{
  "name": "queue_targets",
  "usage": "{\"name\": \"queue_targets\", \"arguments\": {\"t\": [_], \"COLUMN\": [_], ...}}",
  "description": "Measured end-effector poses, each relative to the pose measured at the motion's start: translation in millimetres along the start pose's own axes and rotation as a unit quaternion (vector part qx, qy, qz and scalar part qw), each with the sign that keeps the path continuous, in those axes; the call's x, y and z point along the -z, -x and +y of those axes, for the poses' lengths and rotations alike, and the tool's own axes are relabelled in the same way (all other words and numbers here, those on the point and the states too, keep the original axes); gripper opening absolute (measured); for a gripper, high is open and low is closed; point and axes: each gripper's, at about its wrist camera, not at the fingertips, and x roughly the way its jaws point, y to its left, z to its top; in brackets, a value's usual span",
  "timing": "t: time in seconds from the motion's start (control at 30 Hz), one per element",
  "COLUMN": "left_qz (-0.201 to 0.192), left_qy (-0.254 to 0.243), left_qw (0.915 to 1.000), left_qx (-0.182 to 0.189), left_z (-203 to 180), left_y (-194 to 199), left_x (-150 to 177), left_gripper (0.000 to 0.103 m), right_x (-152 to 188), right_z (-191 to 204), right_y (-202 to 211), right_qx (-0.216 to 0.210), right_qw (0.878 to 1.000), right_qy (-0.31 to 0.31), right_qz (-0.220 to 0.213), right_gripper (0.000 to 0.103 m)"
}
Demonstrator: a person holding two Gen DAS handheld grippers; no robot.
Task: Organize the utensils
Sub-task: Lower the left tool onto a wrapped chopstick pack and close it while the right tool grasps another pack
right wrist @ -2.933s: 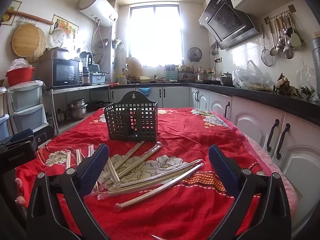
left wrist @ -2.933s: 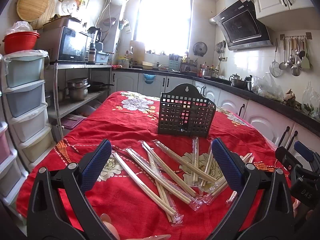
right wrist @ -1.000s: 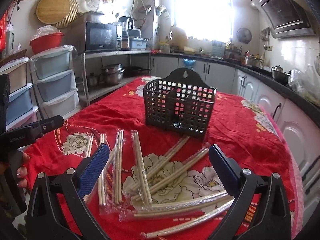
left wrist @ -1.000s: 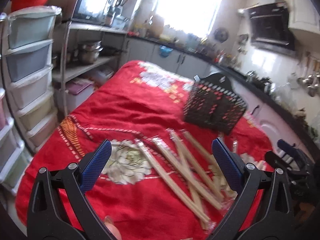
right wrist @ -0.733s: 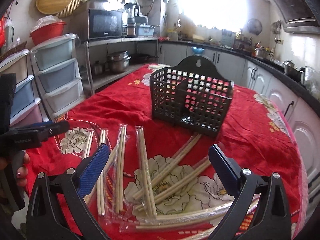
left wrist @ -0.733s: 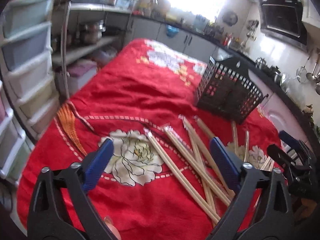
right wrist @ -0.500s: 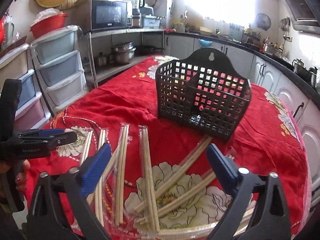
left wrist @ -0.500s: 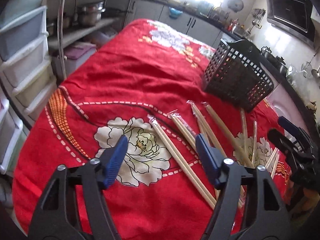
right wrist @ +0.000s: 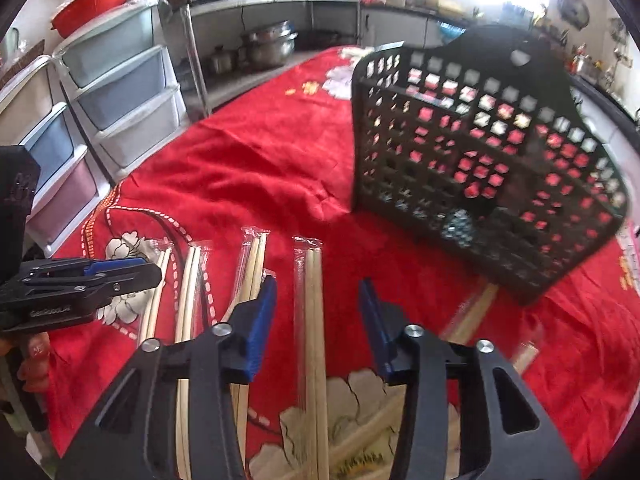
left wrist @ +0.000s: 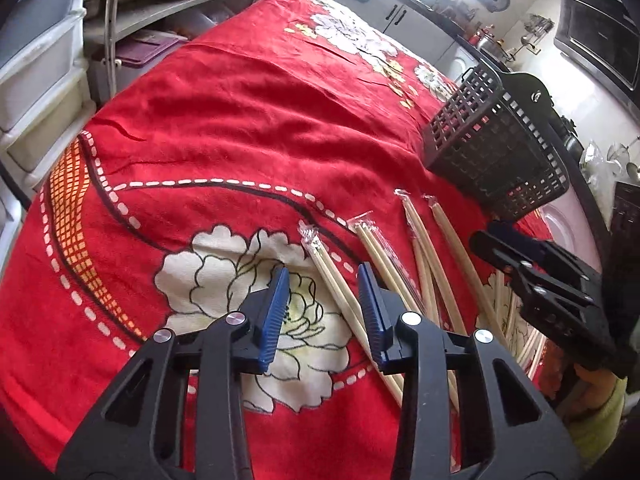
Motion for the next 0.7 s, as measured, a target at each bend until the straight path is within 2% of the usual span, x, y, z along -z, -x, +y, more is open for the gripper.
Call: {"name": "queue_targets", "arguments": {"t": [0.07, 0.2, 0.4, 0.63, 0.7], "left_qz": [0.005, 0.01, 0.014, 0.015, 0.016], "left_qy": [0.008, 0.02, 0.019, 0.008, 0.002], "left_qw": [0.9999, 0.9998, 0.9997, 0.9998, 0.9998], "left_qx": [0.004, 0.001, -0.003, -0.012, -0.011], "left_z": [3, 9, 10, 6, 5], "left_y": [-2, -7, -12, -15, -13], "left_x": [-4, -11, -20, -27, -28], "left_gripper": [0.028, 0.019, 0.014, 0.006, 0.005], "right_x": [-4, -13, -23, -32, -35], "right_z": [0, 0, -1, -6, -8], "right_y": [-10, -26, -47, -52, -47], "right_qx": [-0.007, -0.013, -0.03, -0.039, -0.064], "right_qw": [1.0, 0.999, 0.998, 0.997, 0.996], "right_qy": [0.0, 0.004, -0.002, -0.014, -0.023], "right_qz": [0.013, 0.032, 0.059, 0.069, 0.066], "right_gripper": [0.037, 0.035, 0.027, 0.01, 0.006]}}
